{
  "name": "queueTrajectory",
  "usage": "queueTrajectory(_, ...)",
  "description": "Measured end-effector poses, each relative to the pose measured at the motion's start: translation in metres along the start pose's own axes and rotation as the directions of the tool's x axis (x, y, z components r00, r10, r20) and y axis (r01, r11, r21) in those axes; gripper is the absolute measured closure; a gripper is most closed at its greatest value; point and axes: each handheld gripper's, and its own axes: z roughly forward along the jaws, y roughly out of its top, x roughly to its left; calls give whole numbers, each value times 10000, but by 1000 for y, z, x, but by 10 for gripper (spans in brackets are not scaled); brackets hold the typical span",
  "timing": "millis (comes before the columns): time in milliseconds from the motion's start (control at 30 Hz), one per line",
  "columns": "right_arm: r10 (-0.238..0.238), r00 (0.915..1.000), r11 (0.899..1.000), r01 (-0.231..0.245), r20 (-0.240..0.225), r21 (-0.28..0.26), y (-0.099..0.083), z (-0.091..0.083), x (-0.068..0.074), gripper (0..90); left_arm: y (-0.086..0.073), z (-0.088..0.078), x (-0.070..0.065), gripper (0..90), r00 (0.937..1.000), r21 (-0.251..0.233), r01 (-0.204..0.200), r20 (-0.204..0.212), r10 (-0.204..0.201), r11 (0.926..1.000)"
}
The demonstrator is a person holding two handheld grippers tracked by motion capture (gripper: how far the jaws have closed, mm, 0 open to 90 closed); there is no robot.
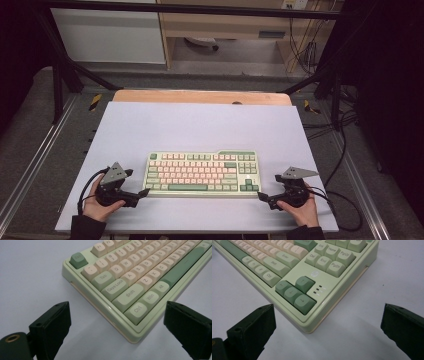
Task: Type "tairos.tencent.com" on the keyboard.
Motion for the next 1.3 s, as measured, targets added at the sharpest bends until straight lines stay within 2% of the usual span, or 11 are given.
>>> queueTrajectory(500,7,10000,10000,-7,33,-20,0,0,0,4,4,-3,-2,83,9999,-84,117,-59,-118,9999)
queueTrajectory(700,7,10000,10000,-7,55,-77,0,0,0,4,7,-2,-4,120,9998,-22,191,25,-191,9998)
queueTrajectory(900,36,10000,10000,-36,31,-17,0,0,0,4,12,-2,-7,223,9998,-21,198,-1,-198,9998)
queueTrajectory(1000,42,10000,10000,-42,51,-88,0,-1,0,4,17,-4,-7,292,9994,-117,333,54,-332,9994)
queueTrajectory(1233,39,10000,10000,-39,59,-87,0,-1,0,5,28,-6,-10,446,9993,-300,370,-75,-373,9989)
queueTrajectory(1267,39,10000,10000,-39,59,-87,0,-1,0,5,30,-6,-10,446,9992,-325,383,-59,-385,9987)
queueTrajectory(1300,32,10000,10000,-31,67,-75,0,-1,0,4,32,-6,-11,500,9993,-331,374,-76,-377,9988)
